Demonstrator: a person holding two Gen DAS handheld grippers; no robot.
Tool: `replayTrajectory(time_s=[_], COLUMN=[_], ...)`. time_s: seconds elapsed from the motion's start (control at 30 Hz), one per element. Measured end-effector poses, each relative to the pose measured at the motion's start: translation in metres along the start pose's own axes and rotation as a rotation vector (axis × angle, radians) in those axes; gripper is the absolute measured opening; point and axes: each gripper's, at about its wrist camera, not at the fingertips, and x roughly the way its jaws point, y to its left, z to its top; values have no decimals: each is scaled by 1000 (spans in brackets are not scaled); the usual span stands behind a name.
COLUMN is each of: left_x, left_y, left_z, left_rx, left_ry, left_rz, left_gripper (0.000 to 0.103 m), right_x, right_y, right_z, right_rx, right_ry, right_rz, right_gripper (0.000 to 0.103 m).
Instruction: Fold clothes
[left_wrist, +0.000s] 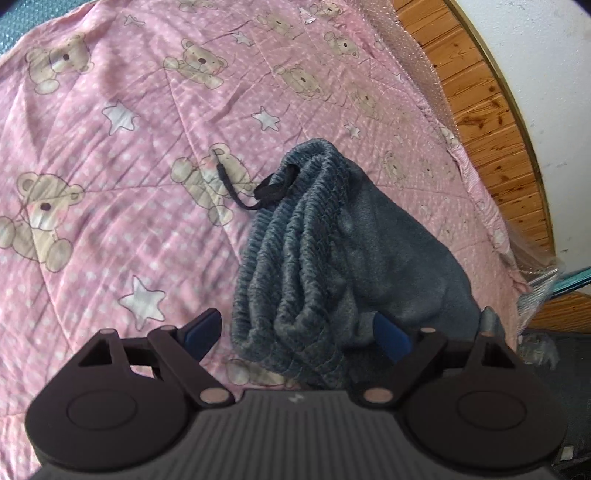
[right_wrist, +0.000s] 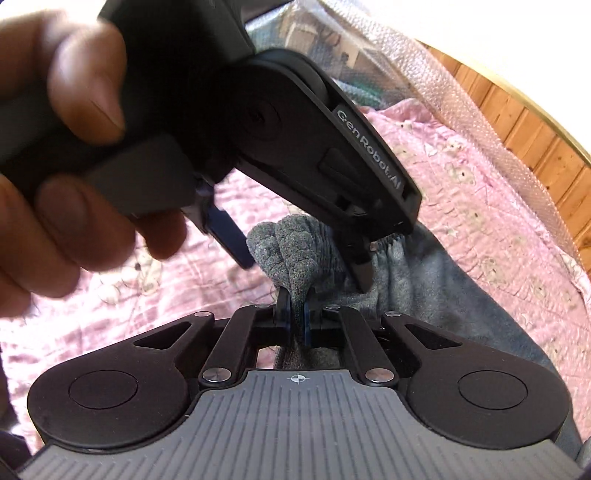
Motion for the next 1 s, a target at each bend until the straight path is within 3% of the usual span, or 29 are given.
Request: replayTrajectory(time_s=[0.07,0.2,0.23,0.3,0.4,0.5,0.57,0.6,0.67,0.87,0.93,1.0], left_x=[3,7,8,9,10,9,9,8,6,4,-3,-8], left_y=[-3,-9,-11,-13,-13,-14,-18,-20,-23,-38,-62,-100], left_z=[1,2,2,0,0,0,0,1,0,-4,-11,-22], left_rx=[20,53,63,78,79,90,112,122,140,201,305,454], left_ry=[-7,-22,-24,-28,-34,-39,-37,-37,-40,-73,-130,-189], left_rz=[14,47,57,75,82,85,96,99,103,161,214,263], left_gripper=[31,30,30,30,30,30,30,30,30,30,30,30], right_x=[13,-12,-19,-28,6,63,90,93,76,63,66,58], right_y=[13,-25,-36,-71,-128,-175,-193,-198,-197,-164,-157,-173], right_z=[2,-17,-22,-28,-31,-46,-59,-61,-63,-100,-108,-109], right_rx=[12,218,274,380,461,507,539,571,618,658,643,740], right_ry=[5,-18,-26,-32,61,196,240,255,204,212,234,218], right_rz=[35,87,99,39,-89,-132,-137,-126,-114,-33,-18,64], right_gripper=[4,29,29,29,33,31,40,39,33,36,38,40])
